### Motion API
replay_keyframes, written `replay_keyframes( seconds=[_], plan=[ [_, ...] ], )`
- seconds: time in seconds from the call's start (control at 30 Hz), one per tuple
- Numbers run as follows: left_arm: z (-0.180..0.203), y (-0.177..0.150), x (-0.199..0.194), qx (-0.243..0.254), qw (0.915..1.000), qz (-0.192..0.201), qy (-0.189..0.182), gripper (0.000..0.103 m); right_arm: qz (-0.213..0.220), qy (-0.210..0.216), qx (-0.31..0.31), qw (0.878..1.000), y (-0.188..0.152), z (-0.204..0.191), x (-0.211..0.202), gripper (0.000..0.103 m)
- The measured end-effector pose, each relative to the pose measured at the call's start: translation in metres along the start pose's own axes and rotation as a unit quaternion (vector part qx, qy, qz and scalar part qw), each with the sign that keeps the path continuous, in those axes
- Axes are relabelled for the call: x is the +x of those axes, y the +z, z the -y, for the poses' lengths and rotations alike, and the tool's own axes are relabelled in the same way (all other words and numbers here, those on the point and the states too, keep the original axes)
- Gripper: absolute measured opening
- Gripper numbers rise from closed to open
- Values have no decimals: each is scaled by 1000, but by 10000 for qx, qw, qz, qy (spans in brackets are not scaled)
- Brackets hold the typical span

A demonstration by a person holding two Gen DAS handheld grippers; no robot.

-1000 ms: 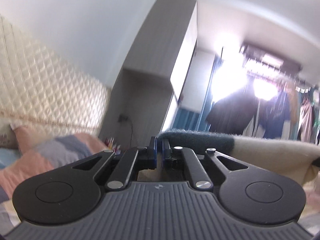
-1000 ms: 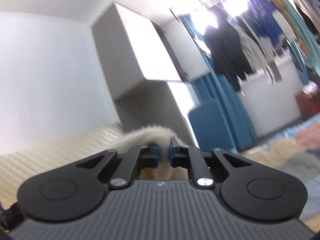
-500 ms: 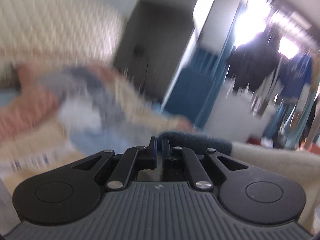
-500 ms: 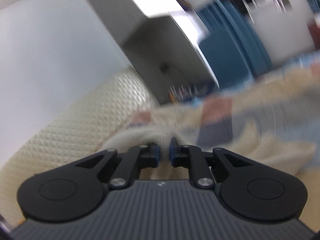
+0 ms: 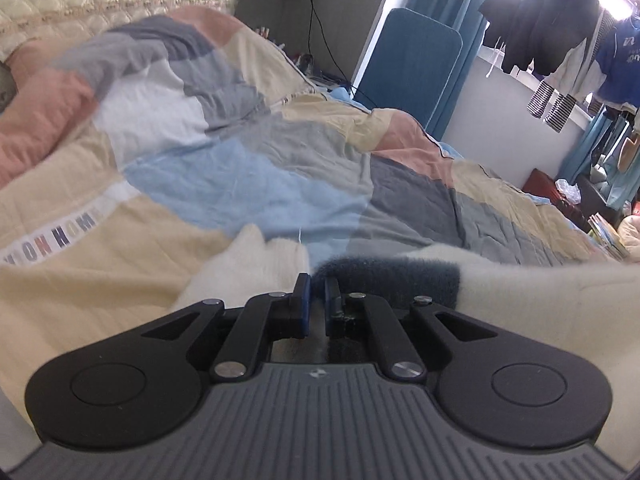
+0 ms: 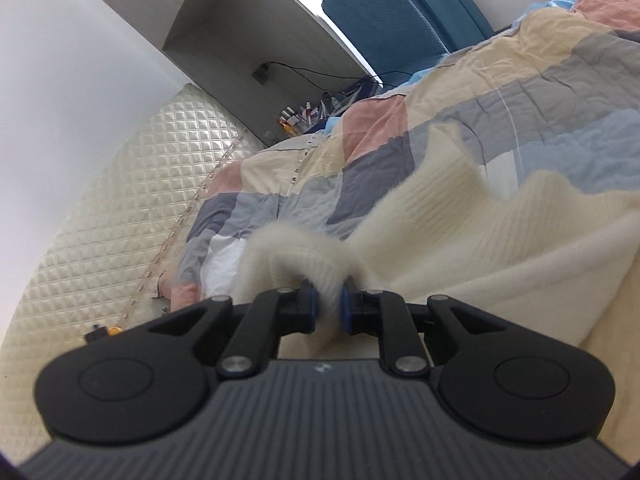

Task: Fold large clothes
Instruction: 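Lift the sweater with both grippers and shake it out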

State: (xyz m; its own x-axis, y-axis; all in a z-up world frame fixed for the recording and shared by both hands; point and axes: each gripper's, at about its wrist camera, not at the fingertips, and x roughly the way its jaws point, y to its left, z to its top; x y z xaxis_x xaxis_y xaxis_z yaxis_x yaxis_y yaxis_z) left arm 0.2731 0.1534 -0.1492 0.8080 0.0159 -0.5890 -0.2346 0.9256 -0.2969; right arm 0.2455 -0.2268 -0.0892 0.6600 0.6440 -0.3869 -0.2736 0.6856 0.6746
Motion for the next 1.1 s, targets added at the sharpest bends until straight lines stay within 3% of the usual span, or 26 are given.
replay_keyframes(
  seconds=[0.07,0.13,0.17,0.2,0.3,0.47,0.53,0.6,0.7,0.83,0.93,1.03,1.1],
  plan=[
    [-2,1,-4,-48,10000,28,-46,12,67,23,-176,9998,-3,-10,-7,17],
    [-3,2,-16,-133,9999,90,-39,41,149,100,-342,9993,-6,-19,-14,17],
    [-3,1,-26,-218,9996,165,-39,68,183,157,-442,9987,-7,-23,-18,17],
    [-7,0,-38,-333,9988,340,-76,77,219,218,-574,9979,-9,-29,-21,16],
    [-15,-1,-72,-592,9960,625,-225,78,295,319,-998,9941,-15,-49,-31,16],
    [-19,-7,-133,-950,9874,941,-841,78,257,420,-1496,9875,-35,-76,-41,15],
    [-13,-13,-155,-865,9861,918,-1083,78,219,441,-1650,9851,-46,-83,-46,15],
    [-4,-18,-169,-759,9808,707,-1650,78,139,457,-1765,9831,-60,-88,-51,15],
    [10,-27,-175,-707,9661,246,-2472,78,21,392,-2057,9778,-80,-97,-56,15],
    [21,-47,-153,-1258,9270,-582,-3486,78,-91,247,-2264,9737,-99,-105,-59,16],
    [14,-58,-131,-1844,9088,-910,-3630,79,-239,223,-2390,9705,-108,-109,-59,16],
    [5,-63,-115,-2210,8967,-1110,-3672,81,-462,99,-2735,9607,-121,-115,-55,16],
    [3,-67,-108,-2278,8951,-1128,-3664,81,-601,-24,-3106,9486,-131,-122,-52,17]
  ],
)
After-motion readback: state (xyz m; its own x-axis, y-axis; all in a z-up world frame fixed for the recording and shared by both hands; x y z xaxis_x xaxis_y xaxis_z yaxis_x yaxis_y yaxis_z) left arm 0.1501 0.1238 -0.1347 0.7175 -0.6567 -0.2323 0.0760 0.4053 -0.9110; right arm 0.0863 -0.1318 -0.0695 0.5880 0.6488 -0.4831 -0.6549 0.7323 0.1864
